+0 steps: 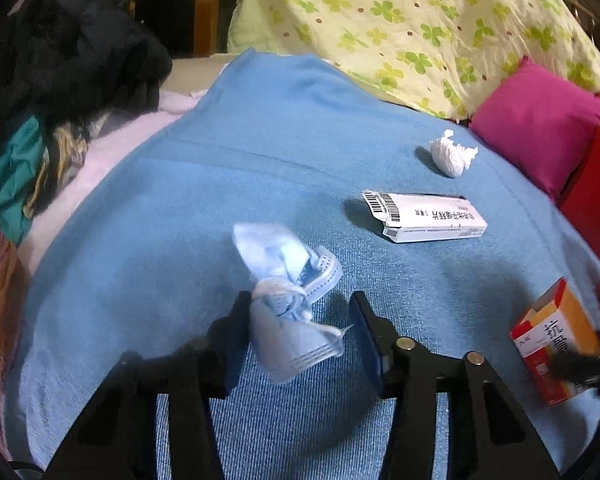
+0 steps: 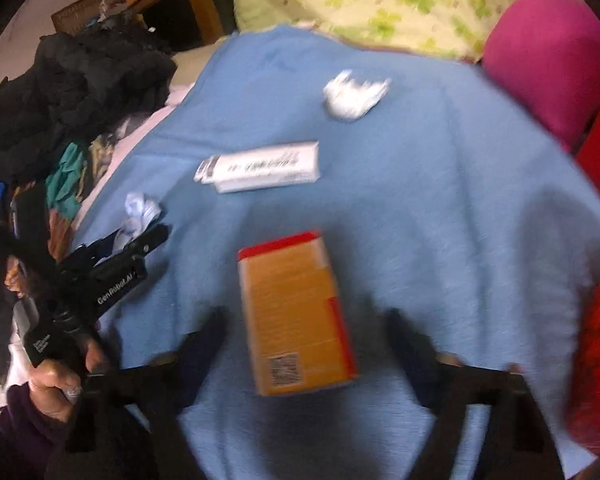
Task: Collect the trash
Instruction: 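Carry the orange box and blue mask to the red basket and open the left gripper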
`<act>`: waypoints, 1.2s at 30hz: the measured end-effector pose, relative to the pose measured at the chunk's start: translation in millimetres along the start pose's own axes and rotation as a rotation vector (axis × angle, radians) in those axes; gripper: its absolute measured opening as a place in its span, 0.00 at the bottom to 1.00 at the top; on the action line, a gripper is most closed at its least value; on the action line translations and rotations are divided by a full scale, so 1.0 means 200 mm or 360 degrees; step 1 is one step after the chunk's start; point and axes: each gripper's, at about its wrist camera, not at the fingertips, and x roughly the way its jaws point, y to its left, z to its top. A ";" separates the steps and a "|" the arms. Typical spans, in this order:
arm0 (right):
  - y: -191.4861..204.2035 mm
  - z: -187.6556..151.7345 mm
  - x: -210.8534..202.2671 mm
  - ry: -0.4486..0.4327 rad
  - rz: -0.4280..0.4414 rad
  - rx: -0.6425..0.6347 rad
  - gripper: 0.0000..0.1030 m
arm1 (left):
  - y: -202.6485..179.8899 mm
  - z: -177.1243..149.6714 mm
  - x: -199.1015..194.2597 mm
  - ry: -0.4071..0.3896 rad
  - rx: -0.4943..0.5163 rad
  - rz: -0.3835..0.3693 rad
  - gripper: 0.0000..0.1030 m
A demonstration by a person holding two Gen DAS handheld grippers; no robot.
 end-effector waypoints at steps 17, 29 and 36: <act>-0.08 -0.18 -0.33 -0.0259 0.0049 0.0108 0.54 | -0.06 -0.10 -0.23 -0.0091 0.0022 -0.0133 0.29; -0.36 -0.33 -0.87 -0.0581 0.0039 0.0316 0.54 | -0.58 -0.04 -0.65 -0.0149 0.0352 -0.0455 0.29; -0.70 -0.48 -1.23 -0.0803 -0.0051 0.0583 0.54 | -1.06 0.09 -0.82 -0.0188 0.0571 -0.0716 0.30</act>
